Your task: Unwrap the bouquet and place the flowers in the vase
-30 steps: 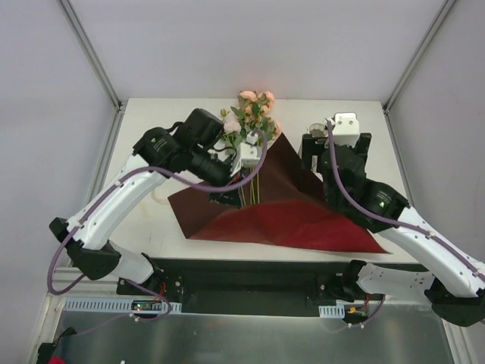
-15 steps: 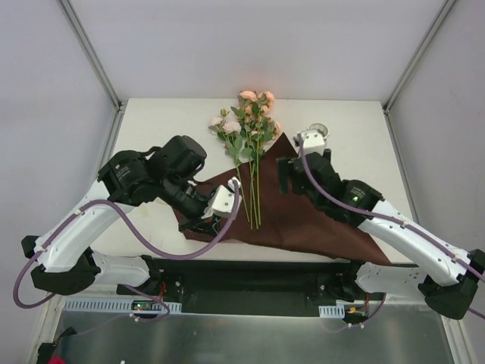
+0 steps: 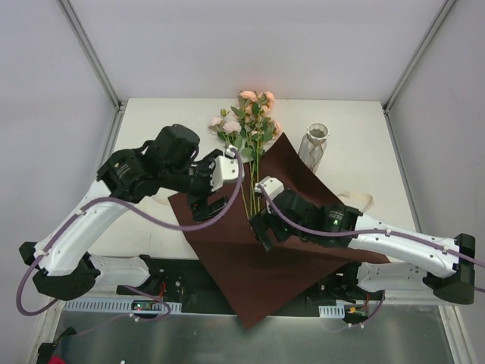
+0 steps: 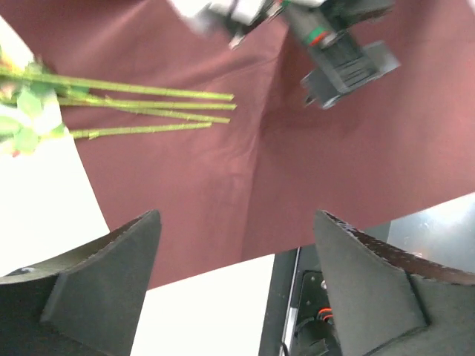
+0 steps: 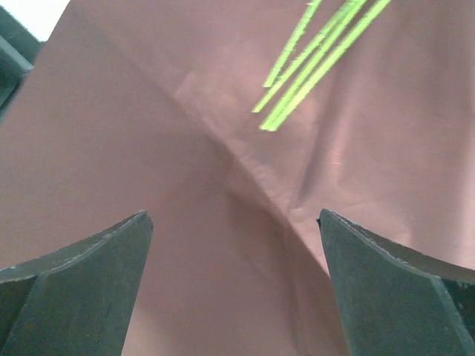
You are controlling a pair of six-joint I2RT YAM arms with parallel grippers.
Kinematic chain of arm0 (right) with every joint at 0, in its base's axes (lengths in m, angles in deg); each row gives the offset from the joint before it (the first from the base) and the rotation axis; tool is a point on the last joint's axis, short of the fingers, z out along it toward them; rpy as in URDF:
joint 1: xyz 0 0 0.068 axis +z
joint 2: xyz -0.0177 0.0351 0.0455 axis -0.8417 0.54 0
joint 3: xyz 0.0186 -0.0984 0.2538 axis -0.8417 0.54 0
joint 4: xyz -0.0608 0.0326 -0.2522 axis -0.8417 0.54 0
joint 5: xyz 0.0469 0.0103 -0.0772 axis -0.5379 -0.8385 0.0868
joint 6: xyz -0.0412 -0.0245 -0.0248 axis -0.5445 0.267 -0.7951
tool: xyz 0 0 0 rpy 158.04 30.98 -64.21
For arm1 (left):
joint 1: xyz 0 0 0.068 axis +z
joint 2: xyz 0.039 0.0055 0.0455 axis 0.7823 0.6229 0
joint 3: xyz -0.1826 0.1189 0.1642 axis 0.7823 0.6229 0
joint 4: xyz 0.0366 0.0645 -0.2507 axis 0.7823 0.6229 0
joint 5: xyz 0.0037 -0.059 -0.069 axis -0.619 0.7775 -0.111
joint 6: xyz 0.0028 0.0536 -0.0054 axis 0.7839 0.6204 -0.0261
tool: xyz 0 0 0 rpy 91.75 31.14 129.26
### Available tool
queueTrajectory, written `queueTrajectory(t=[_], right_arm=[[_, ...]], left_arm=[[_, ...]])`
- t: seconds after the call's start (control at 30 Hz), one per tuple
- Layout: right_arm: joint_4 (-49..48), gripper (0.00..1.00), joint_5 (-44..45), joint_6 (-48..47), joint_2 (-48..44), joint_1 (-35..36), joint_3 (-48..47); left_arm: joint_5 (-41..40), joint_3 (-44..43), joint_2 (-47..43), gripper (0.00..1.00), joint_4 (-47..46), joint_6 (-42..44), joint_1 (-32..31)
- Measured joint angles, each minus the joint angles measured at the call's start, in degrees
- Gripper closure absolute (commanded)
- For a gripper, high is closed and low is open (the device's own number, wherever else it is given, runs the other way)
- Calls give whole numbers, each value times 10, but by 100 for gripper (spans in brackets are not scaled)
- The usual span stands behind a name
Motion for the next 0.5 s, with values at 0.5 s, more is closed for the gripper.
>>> queueTrajectory(t=[0.5], right_arm=[[-74,20,82,-62,311,-236,-251]], left_arm=[[-84,285,72,9,-138,-41,179]])
